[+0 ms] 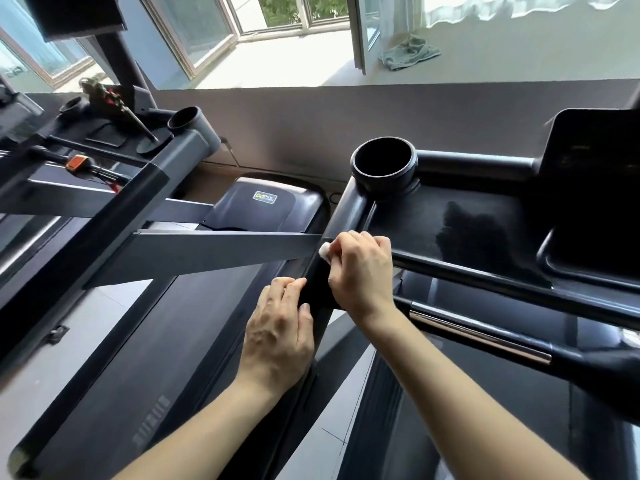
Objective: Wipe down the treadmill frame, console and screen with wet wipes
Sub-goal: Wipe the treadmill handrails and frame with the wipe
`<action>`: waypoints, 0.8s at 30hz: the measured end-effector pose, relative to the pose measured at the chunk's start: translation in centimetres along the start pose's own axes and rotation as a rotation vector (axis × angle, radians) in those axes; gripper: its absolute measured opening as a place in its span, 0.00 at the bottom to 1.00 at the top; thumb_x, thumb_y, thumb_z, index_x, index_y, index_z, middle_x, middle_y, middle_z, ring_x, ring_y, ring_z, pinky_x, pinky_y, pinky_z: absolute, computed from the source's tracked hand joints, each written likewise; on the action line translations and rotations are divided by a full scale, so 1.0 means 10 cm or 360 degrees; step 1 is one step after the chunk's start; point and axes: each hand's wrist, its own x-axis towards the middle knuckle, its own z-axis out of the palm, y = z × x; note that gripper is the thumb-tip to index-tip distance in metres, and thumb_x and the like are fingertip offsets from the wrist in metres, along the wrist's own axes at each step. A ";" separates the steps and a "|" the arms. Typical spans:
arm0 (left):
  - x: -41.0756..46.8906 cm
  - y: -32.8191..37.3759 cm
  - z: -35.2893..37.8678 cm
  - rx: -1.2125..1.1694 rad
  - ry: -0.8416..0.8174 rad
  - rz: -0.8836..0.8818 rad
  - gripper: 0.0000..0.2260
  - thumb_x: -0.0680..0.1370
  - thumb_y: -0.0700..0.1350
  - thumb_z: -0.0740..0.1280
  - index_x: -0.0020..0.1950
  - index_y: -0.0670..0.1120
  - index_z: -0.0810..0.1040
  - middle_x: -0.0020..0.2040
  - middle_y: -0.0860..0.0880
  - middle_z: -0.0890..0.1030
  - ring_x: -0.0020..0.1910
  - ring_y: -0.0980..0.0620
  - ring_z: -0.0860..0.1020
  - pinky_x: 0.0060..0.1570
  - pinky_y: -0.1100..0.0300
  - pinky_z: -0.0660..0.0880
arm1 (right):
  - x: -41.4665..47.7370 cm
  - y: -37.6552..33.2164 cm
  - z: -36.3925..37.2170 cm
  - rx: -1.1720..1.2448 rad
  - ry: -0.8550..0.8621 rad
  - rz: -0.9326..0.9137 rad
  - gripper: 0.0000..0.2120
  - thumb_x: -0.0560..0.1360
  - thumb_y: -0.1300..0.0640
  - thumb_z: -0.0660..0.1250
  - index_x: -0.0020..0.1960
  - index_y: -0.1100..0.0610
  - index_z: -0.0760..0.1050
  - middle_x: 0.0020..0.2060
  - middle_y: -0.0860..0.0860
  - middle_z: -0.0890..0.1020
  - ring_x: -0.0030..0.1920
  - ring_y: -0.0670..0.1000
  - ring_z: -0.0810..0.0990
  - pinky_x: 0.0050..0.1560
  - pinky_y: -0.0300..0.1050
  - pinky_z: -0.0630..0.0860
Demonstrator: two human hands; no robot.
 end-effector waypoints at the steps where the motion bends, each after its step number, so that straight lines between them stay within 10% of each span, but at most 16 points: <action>1: -0.01 0.00 -0.01 -0.0014 -0.0004 0.0000 0.21 0.80 0.49 0.54 0.67 0.43 0.76 0.60 0.49 0.76 0.57 0.47 0.75 0.57 0.47 0.75 | -0.15 -0.07 -0.03 0.0031 -0.0036 -0.0042 0.10 0.74 0.60 0.70 0.36 0.54 0.74 0.33 0.49 0.79 0.38 0.55 0.77 0.50 0.50 0.67; 17: 0.02 0.01 -0.02 0.0052 -0.0052 -0.0001 0.23 0.77 0.49 0.54 0.68 0.42 0.76 0.60 0.49 0.76 0.56 0.47 0.75 0.53 0.50 0.77 | 1.00 0.26 0.03 -0.0213 -0.0105 0.0064 0.10 0.81 0.56 0.63 0.50 0.61 0.80 0.51 0.58 0.80 0.51 0.63 0.80 0.47 0.54 0.74; 24: 0.00 0.03 -0.03 0.0058 -0.0041 -0.0006 0.22 0.77 0.48 0.55 0.67 0.42 0.76 0.59 0.49 0.75 0.55 0.47 0.75 0.50 0.51 0.77 | 0.68 0.22 0.07 -0.0177 0.0005 -0.0191 0.09 0.77 0.60 0.66 0.39 0.60 0.78 0.39 0.56 0.78 0.40 0.61 0.79 0.38 0.52 0.75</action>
